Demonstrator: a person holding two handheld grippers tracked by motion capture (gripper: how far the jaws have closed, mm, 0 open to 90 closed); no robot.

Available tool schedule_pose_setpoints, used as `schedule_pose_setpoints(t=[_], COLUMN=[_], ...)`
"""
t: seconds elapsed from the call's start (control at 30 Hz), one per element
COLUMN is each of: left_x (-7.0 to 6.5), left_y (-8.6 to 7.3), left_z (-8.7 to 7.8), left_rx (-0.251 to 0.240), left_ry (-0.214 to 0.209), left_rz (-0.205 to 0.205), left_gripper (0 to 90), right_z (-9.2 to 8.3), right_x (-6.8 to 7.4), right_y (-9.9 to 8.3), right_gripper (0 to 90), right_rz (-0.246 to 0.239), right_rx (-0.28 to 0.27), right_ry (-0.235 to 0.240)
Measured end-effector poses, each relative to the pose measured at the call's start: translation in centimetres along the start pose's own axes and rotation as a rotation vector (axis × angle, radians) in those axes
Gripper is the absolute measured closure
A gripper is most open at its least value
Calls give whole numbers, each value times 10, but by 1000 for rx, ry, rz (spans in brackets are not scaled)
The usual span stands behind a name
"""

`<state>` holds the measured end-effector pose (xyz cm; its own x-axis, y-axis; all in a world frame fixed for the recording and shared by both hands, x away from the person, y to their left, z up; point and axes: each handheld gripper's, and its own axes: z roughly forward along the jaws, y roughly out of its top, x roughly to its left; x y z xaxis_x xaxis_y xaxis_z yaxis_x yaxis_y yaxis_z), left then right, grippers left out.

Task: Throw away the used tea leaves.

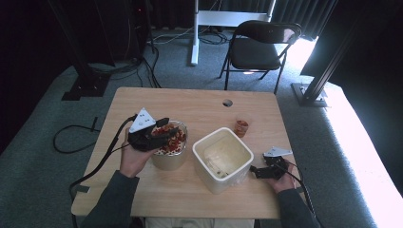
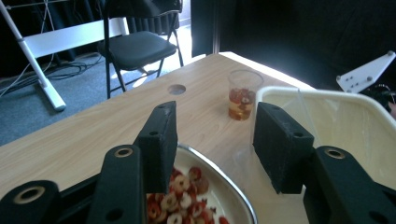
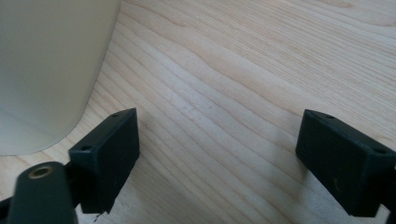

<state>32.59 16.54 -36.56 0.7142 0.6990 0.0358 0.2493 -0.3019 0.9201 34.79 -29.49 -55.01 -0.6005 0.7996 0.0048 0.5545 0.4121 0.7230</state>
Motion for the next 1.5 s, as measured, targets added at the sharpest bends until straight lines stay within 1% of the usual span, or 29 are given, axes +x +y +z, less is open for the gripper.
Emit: schedule_pose_setpoints(t=[0.07,0.13,0.2,0.3,0.33,0.37,0.43,0.57,0.6,0.63,0.67,0.77,0.8,0.83,0.87,0.97,1.03,1.07,1.1,1.13,1.2,1.27,1.33,1.4,1.43,1.5], left_x=[-1,-1,-2,-1,-1,-1,-3,-4,-3,-3,-3,-5,-5,-8,-9,-12,-14,-14,-14,-14,-14,-14,-15,-15,-16,-16], left_y=[-6,-13,-19,-30,-33,-36,-42,-54,-58,-61,-65,-74,-74,-81,-83,-91,-95,-96,-97,-97,-99,-99,-99,-99,-98,-98], left_z=[-4,-7,-9,-14,-15,-16,-18,-24,-26,-27,-28,-29,-29,-28,-28,-24,-21,-20,-19,-19,-18,-19,-19,-20,-21,-22], left_rx=[-4,-2,-2,-16,-18,-15,-8,-3,-2,2,5,13,13,10,12,19,34,41,42,42,38,36,33,27,25,20], left_ry=[1,0,2,-1,-2,1,15,39,43,44,45,34,34,29,28,15,16,16,17,17,16,16,19,18,18,19], left_rz=[12,15,17,14,12,14,26,25,17,12,8,4,4,0,1,5,14,18,18,18,17,15,17,21,23,26], left_gripper=[485,483,477,465,463,462,458,451,451,451,451,451,451,451,451,451,451,451,451,451,451,452,452,452,452,451], right_z=[1,1,1,2,2,3,4,3,3,3,4,7,7,8,11,18,23,27,31,31,42,48,53,58,61,65], right_x=[0,1,1,1,1,0,-2,-6,-8,-9,-10,-12,-12,-13,-15,-20,-22,-23,-24,-24,-27,-30,-34,-36,-37,-37], right_y=[1,1,3,7,9,10,13,22,25,30,35,52,52,57,69,83,91,95,99,99,108,112,114,116,117,117], right_gripper=[118,118,122,160,186,207,207,207,207,207,206,193,193,191,175,141,144,147,147,147,151,160,170,204,213,263], right_rz=[1,6,8,29,36,43,53,77,85,97,99,89,89,84,75,86,90,94,100,100,106,123,141,154,155,148], right_rx=[2,2,13,35,31,24,9,-45,-63,-83,-93,-121,-121,-127,-146,-176,-191,-190,-189,-189,-194,-200,-207,-215,-215,-209], right_ry=[-1,-6,-8,-23,-20,-14,-27,-48,-48,-48,-49,-48,-48,-47,-58,-60,-63,-60,-62,-62,-68,-72,-61,-36,-29,-28])
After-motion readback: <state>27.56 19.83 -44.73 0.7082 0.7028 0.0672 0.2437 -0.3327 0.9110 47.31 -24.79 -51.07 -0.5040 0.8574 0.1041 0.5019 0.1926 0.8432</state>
